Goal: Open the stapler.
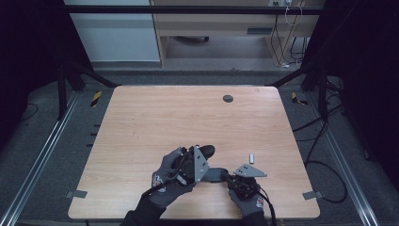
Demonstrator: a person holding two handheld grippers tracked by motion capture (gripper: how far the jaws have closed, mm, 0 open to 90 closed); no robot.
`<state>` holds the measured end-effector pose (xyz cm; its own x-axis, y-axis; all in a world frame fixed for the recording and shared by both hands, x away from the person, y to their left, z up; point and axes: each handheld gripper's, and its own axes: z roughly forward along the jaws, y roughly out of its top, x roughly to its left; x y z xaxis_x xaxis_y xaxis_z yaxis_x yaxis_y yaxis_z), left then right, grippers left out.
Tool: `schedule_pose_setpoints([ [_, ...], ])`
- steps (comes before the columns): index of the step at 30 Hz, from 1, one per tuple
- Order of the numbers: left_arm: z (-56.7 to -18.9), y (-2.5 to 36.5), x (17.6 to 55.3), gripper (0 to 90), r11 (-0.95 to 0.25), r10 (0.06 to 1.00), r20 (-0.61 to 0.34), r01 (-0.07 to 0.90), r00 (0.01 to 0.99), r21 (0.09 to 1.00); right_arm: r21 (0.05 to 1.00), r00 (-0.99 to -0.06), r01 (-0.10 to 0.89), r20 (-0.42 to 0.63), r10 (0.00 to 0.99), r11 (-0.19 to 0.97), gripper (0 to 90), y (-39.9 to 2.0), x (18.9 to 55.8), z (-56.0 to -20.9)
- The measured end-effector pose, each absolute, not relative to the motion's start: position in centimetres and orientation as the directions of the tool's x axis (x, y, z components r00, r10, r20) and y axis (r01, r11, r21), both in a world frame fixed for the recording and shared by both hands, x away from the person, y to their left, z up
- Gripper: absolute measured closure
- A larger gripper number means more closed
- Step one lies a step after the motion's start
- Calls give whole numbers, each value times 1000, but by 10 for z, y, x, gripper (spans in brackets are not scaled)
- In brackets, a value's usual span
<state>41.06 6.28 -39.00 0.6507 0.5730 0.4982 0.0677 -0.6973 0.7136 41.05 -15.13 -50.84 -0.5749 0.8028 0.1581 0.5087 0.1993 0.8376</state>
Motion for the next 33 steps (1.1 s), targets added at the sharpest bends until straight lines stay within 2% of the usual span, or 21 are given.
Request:
schedule_pose_setpoints([
  [33,-370,112,407,551,-562,678,398,86,618,823,838,-577,506,151,803,206,900,-152,411,-509],
])
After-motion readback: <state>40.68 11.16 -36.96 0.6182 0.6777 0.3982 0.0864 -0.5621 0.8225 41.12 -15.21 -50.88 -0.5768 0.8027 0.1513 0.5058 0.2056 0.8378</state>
